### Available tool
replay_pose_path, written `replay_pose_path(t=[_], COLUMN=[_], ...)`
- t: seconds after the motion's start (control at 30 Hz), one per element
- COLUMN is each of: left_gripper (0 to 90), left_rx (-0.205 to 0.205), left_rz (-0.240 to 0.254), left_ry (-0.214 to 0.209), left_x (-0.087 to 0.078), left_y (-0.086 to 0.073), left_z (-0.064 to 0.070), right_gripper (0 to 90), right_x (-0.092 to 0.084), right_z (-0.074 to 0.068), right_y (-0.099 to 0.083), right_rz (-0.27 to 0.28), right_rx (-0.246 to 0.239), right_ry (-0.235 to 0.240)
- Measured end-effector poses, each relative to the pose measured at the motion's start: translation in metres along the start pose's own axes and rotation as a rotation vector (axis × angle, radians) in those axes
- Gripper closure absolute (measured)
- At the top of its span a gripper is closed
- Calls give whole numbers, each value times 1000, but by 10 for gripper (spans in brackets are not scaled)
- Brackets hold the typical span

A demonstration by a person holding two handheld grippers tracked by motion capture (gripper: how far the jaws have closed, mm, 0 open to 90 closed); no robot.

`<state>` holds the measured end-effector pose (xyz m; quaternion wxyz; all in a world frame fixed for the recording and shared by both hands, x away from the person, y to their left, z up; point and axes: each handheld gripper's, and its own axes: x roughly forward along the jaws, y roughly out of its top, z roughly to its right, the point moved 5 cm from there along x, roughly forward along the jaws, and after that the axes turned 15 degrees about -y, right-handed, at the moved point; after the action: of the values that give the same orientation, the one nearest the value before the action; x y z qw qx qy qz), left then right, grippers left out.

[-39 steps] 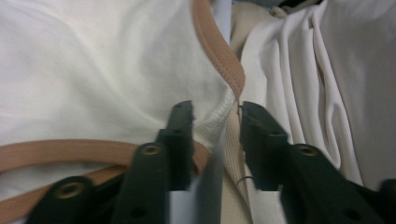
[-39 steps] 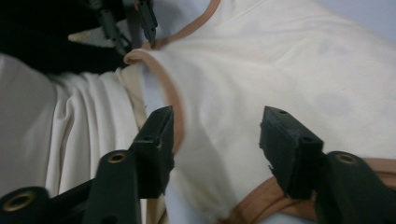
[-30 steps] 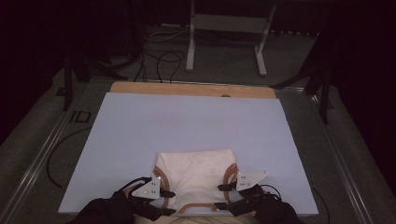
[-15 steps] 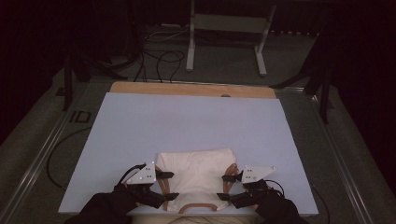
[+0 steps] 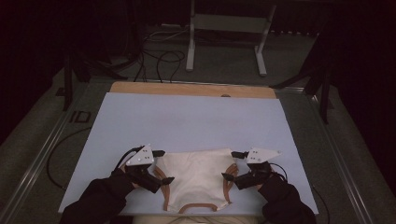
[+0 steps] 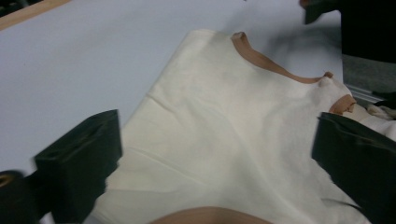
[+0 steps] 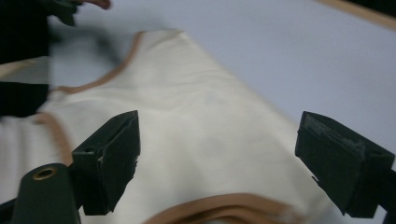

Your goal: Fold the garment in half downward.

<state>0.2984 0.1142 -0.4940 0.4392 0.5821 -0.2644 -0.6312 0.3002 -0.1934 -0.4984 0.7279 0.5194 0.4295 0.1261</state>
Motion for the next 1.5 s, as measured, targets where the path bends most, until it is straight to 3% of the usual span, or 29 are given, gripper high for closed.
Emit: replay_pose_path(t=[0.2, 0.33, 0.37, 0.4, 0.5, 0.63, 0.87, 1.07, 1.5], left_gripper=[53, 53, 53, 55, 161, 238, 421, 531, 753], left_rx=[9, -75, -75, -121, -161, -201, -265, -310, -355], left_rz=[13, 7, 7, -10, -30, -63, -86, -129, -142], left_ry=[35, 69, 69, 83, 117, 109, 112, 77, 18], left_x=[0, 0, 0, -1, -1, 2, 3, 6, 5], left_y=[0, -6, -6, -10, -15, -24, -34, -43, -52], left_z=[-28, -50, -50, -59, -70, -82, -90, -90, -87], right_gripper=[139, 139, 136, 133, 135, 215, 376, 418, 574], right_x=[16, 29, 32, 36, 45, 55, 66, 70, 70], right_z=[22, 37, 40, 42, 49, 57, 65, 67, 67], right_y=[3, 4, 4, 3, 0, -8, -18, -25, -34], right_rz=[-23, -55, -62, -74, -103, -147, -201, -239, -277], right_rx=[11, 33, 38, 35, 40, 50, 74, 88, 88], right_ry=[-32, -39, -41, -45, -45, -62, -60, -54, -37])
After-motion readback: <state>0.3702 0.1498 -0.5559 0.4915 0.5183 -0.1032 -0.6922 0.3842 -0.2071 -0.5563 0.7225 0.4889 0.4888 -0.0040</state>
